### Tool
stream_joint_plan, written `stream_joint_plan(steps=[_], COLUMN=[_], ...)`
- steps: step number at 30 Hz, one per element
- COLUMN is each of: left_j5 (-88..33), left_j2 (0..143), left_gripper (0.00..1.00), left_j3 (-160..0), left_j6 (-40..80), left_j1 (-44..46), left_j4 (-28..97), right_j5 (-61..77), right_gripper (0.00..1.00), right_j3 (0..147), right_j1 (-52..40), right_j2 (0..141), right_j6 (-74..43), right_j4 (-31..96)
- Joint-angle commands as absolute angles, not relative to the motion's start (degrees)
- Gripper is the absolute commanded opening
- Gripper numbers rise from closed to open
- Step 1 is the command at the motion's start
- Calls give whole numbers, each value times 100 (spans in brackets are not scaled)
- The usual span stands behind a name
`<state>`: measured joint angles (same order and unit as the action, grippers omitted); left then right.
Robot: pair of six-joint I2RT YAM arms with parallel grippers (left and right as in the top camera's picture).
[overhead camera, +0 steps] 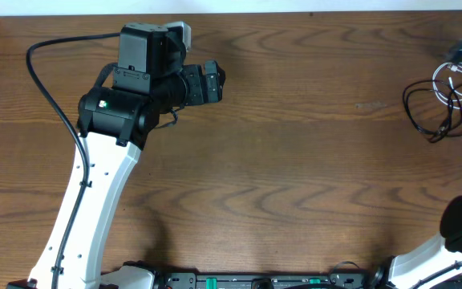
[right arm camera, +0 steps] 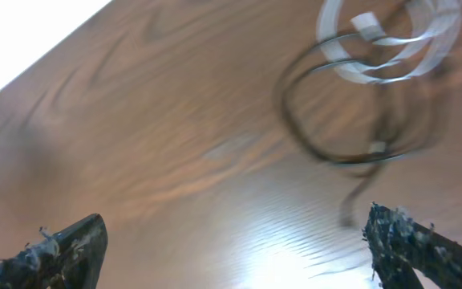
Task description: Untangle cables
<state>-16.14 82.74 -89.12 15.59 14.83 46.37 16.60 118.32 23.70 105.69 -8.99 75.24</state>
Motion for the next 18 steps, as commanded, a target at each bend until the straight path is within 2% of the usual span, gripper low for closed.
stream_joint_plan(steps=[1,6,13,18], left_j5=[-1577,-1577,-1577,-1577], left_j2=[8274,8274,8274,8274], left_gripper=[96,96,97,97], left_j3=[-8934,-8934,-8934,-8934], left_j6=[1505,1505,1505,1505], left_j1=[1485,1487,1485,1487], left_j4=[4670,4670,4670,4670], right_j5=[2180,2620,2891,2886], right_gripper=[95,96,99,99], right_j3=[11946,11946,11946,11946], right_j1=[1894,1350,731,633], right_j2=[10412,9841,8947,8617], right_j6=[-692,-178,-228,-226], right_j4=[7824,8267,9391,9727])
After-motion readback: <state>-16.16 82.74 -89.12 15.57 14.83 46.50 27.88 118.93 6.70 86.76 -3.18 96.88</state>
